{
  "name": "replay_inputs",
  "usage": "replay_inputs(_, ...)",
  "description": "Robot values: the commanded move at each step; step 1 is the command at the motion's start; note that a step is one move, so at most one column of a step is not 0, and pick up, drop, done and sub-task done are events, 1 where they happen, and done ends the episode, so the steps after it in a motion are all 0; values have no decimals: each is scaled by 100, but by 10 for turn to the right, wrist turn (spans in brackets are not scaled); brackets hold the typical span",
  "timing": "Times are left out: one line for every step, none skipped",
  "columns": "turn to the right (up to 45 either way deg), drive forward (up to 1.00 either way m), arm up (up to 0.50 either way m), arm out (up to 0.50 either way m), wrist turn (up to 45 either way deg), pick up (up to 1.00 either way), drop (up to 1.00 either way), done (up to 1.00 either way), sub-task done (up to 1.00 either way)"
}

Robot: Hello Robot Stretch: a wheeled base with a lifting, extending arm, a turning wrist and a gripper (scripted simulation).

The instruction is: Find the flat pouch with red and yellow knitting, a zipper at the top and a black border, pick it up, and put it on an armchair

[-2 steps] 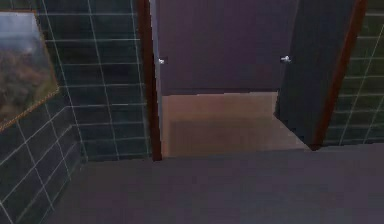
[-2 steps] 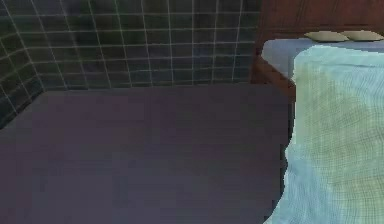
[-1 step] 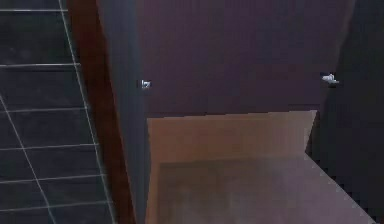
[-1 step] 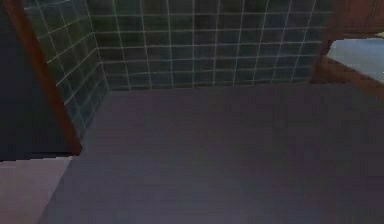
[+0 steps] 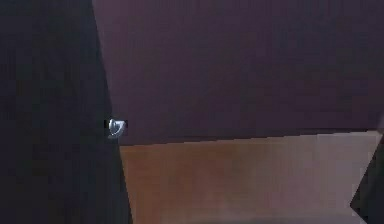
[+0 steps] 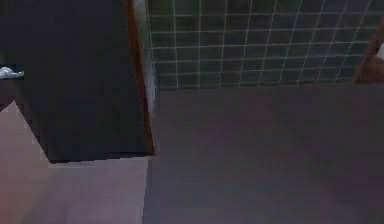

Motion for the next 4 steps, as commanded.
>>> replay_inputs(0, 100, 0, 0, 0, 0, 0, 0, 0)
replay_inputs(-90, 0, 0, 0, 0, 0, 0, 0, 0)
replay_inputs(0, 20, 0, 0, 0, 0, 0, 0, 0)
replay_inputs(390, 0, 0, 0, 0, 0, 0, 0, 0)
